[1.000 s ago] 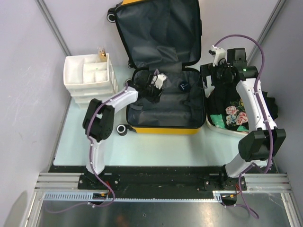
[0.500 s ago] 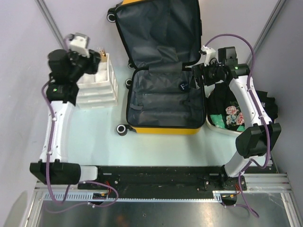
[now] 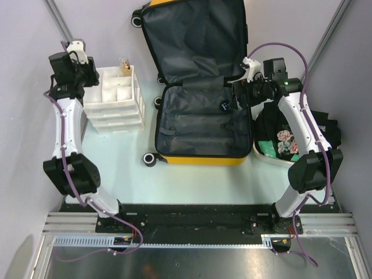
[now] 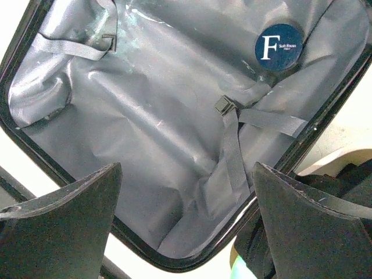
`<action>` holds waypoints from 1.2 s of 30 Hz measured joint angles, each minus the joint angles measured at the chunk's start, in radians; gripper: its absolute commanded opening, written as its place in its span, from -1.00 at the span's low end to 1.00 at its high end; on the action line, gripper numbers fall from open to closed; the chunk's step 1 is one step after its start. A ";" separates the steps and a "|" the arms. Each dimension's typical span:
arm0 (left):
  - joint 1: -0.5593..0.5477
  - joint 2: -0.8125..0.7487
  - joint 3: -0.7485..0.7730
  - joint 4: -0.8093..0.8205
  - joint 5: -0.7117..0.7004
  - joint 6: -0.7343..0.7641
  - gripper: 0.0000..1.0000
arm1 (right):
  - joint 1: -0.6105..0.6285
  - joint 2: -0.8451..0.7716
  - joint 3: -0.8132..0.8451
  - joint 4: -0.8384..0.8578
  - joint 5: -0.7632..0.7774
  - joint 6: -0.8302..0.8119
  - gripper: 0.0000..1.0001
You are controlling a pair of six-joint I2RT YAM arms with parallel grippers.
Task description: Open, take out, and arrange the luggage
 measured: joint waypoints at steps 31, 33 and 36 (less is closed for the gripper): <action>0.026 0.387 0.236 -0.060 -0.079 0.018 0.18 | -0.004 -0.007 -0.014 0.000 0.039 0.000 0.99; 0.026 0.387 0.239 -0.060 -0.078 0.017 0.34 | -0.004 -0.007 -0.014 0.000 0.039 0.000 0.99; 0.026 0.384 0.253 -0.051 -0.078 0.018 0.39 | -0.004 -0.007 -0.014 0.000 0.039 0.000 0.99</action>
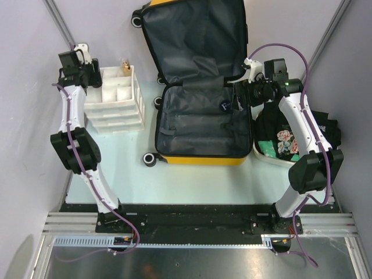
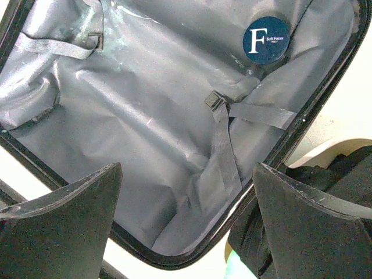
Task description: Open, take out, and arrange the luggage
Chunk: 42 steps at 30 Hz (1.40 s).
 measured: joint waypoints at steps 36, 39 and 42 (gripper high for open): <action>-0.109 -0.595 -0.376 -0.012 0.243 -0.029 0.86 | 0.162 0.444 0.071 0.303 0.330 -0.027 0.92; -0.119 -0.630 -0.413 -0.016 0.246 -0.029 0.86 | 0.167 0.493 0.072 0.355 0.382 -0.016 0.91; -0.129 -0.667 -0.432 -0.018 0.250 -0.028 0.87 | 0.164 0.522 0.072 0.399 0.434 -0.009 0.91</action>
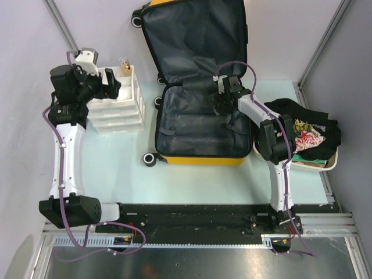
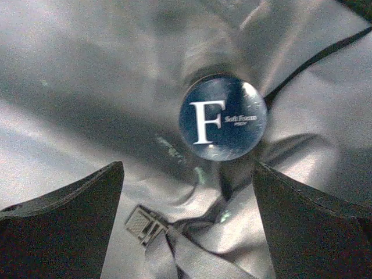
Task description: Open, take out, and arrange the luggage
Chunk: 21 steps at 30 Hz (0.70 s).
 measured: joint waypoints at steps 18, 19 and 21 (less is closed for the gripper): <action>-0.018 -0.020 -0.013 0.004 0.014 0.002 0.87 | -0.035 0.130 0.053 0.095 0.032 0.017 0.58; -0.018 -0.020 -0.013 0.004 0.014 0.002 0.86 | -0.035 0.135 0.056 0.095 0.030 0.018 0.52; -0.018 -0.019 -0.013 0.004 0.014 0.002 0.86 | -0.035 0.139 0.060 0.093 0.027 0.020 0.38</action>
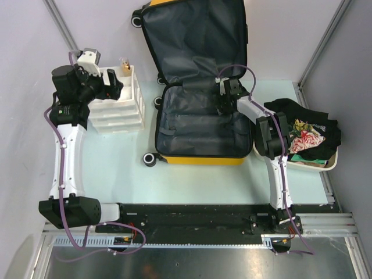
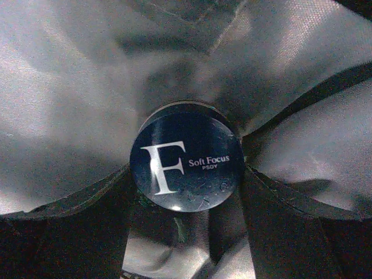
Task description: Open, take out, and arrange the luggage
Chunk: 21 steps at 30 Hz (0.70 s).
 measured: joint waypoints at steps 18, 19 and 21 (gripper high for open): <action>-0.098 0.050 -0.027 0.003 0.029 0.037 0.85 | 0.165 -0.243 -0.108 -0.067 -0.236 -0.167 -0.10; -0.105 0.052 -0.034 0.004 0.033 0.038 0.85 | 0.182 -0.262 -0.113 -0.079 -0.258 -0.186 -0.10; -0.119 0.060 -0.050 0.003 0.039 0.039 0.85 | 0.220 -0.281 -0.117 -0.104 -0.296 -0.216 -0.10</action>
